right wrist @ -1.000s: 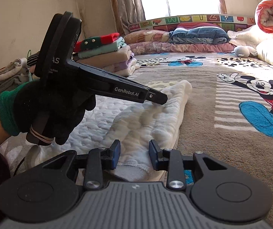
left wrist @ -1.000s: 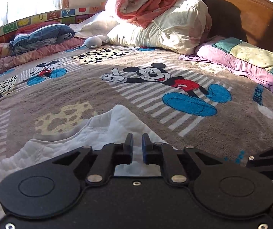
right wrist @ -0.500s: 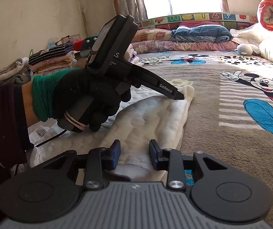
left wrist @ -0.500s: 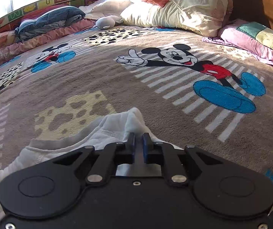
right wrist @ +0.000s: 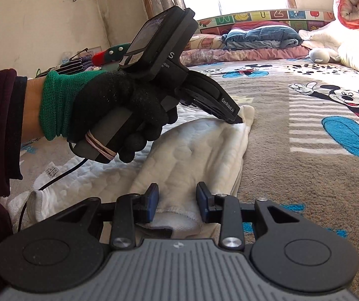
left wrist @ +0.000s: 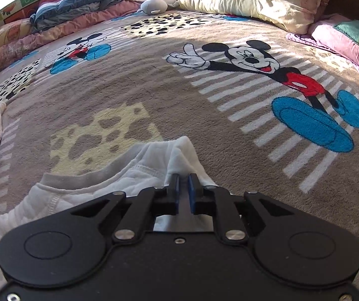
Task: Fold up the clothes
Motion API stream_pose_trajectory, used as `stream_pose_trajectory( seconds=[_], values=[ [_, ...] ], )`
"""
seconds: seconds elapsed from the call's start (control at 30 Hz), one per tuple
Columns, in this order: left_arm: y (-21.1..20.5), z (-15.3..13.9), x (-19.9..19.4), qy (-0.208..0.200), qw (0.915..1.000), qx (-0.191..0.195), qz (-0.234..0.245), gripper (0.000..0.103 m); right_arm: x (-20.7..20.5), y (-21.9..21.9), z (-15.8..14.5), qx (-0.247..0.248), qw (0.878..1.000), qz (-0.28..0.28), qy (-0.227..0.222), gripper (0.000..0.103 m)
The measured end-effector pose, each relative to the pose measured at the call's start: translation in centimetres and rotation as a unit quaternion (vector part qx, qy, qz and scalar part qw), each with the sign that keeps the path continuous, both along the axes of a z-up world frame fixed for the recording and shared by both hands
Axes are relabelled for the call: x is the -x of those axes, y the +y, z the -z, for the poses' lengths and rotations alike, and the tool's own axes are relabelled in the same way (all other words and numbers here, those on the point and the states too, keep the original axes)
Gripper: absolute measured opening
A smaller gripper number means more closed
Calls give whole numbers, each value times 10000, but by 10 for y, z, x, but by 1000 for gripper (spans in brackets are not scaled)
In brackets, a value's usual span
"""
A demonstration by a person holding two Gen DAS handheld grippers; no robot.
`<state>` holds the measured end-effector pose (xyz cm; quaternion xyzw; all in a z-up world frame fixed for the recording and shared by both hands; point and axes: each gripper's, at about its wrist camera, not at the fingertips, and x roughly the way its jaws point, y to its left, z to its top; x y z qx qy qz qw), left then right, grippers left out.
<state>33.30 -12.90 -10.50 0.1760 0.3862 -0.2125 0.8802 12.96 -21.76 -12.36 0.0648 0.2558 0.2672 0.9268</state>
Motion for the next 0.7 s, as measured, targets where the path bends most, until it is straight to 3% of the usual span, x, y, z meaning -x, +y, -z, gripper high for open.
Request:
stream_pose_trajectory(
  seconds=[0.1, 0.17, 0.3, 0.5, 0.7],
  values=[
    [-6, -14, 15, -165, 9994, -289, 24, 12, 17, 3, -7, 43, 9996, 127, -233, 39],
    [2, -26, 29, -306, 9994, -120, -62, 13, 28, 5, -14, 90, 9992, 97, -373, 45],
    [20, -40, 64, -477, 9988, 87, -117, 13, 49, 6, -25, 181, 9976, -35, -661, 44],
    [27, -32, 108, -492, 9984, 282, 14, 14, 55, 7, -23, 289, 9971, 56, -702, 44],
    [24, -5, 96, -188, 9986, 353, -340, 15, 45, 9, -7, 282, 9990, 53, -346, 50]
  ],
)
